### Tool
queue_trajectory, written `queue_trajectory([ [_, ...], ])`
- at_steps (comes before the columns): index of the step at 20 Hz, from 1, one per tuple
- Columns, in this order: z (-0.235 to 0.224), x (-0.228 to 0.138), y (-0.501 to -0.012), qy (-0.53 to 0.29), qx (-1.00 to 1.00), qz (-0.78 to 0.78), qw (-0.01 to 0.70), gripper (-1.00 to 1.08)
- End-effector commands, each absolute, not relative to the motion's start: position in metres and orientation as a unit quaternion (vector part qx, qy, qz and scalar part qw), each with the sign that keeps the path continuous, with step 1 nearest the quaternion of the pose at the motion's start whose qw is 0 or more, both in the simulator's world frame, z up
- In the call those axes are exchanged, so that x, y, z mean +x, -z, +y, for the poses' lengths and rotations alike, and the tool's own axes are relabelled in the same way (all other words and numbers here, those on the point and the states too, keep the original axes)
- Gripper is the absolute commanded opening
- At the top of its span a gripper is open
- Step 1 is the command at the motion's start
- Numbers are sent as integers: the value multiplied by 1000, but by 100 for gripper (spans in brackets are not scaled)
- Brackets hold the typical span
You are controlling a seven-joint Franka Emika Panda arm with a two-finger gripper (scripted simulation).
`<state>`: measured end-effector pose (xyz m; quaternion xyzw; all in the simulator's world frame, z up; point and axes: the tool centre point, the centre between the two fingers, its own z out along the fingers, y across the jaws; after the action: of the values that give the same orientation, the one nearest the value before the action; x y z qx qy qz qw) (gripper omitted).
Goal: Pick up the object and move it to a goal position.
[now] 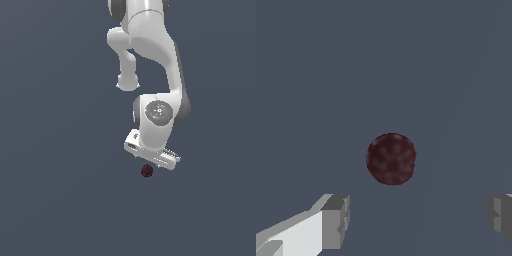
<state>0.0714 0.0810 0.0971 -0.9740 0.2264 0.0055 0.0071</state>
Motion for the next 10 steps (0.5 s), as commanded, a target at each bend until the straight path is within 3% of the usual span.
queue_trajectory([
  [1, 83, 77, -91, -4, -969, 248, 5, 100],
  [10, 88, 88, -79, 0, -958, 286, 0, 100],
])
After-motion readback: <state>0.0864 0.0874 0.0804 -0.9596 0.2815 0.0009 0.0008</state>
